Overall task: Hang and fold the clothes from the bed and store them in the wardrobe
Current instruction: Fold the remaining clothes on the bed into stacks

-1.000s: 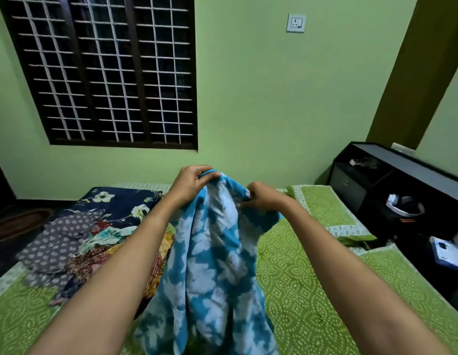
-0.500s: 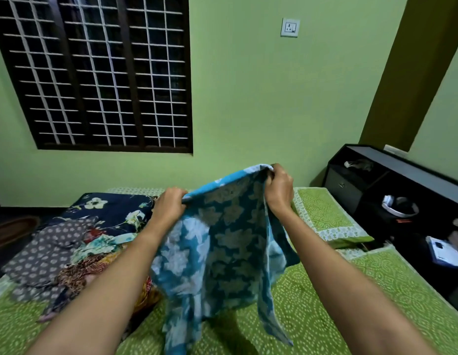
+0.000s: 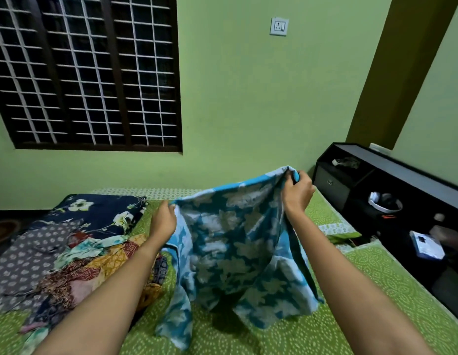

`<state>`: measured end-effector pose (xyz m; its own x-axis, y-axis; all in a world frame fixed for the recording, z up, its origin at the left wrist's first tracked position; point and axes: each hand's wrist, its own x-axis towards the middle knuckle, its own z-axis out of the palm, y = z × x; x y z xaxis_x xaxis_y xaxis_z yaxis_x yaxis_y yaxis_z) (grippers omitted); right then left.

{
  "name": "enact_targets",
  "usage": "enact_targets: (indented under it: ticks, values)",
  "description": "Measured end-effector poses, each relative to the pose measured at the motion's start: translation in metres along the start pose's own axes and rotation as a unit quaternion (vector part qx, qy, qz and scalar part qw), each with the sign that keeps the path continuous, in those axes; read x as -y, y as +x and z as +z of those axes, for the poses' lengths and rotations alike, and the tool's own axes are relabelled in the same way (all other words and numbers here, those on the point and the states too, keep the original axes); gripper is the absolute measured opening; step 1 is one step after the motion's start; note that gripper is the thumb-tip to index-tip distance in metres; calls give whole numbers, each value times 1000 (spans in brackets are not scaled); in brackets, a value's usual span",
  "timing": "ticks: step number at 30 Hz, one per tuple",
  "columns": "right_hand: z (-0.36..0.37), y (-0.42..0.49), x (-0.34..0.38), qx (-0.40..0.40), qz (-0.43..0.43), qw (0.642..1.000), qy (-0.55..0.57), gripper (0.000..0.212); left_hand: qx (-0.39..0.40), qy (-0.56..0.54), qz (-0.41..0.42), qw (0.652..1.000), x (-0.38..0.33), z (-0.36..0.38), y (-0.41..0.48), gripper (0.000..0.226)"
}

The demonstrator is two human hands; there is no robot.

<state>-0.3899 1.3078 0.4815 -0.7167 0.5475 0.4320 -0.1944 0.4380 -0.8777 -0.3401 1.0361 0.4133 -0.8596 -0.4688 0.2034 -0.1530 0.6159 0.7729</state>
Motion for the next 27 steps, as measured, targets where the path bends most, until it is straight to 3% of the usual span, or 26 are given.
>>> enact_targets:
  ticks: [3,5,8,10,14,16,19,22,27]
  values:
    - [-9,7,-5,25,-17,999,12,26,61,-129,8,990,-16,-6,11,20]
    - [-15,11,-7,49,-19,999,5,26,115,-202,-36,972,-30,-12,18,19]
    - [-21,10,-3,73,9,996,-57,31,74,-280,-117,950,-50,-16,22,22]
    - [-17,3,4,139,9,987,-80,41,65,-298,-143,941,-63,-11,18,26]
    - [6,-39,29,415,24,909,20,24,106,-255,-111,955,-76,10,6,22]
    - [15,-63,42,499,18,865,56,17,122,-225,-100,962,-77,19,3,21]
    - [22,-80,48,541,19,838,68,10,160,-218,-87,959,-84,12,-10,23]
    - [22,-85,45,558,24,826,78,14,188,-296,-125,928,-86,2,-16,29]
    - [14,-94,41,650,-11,754,95,37,224,-318,-138,911,-75,-15,-14,13]
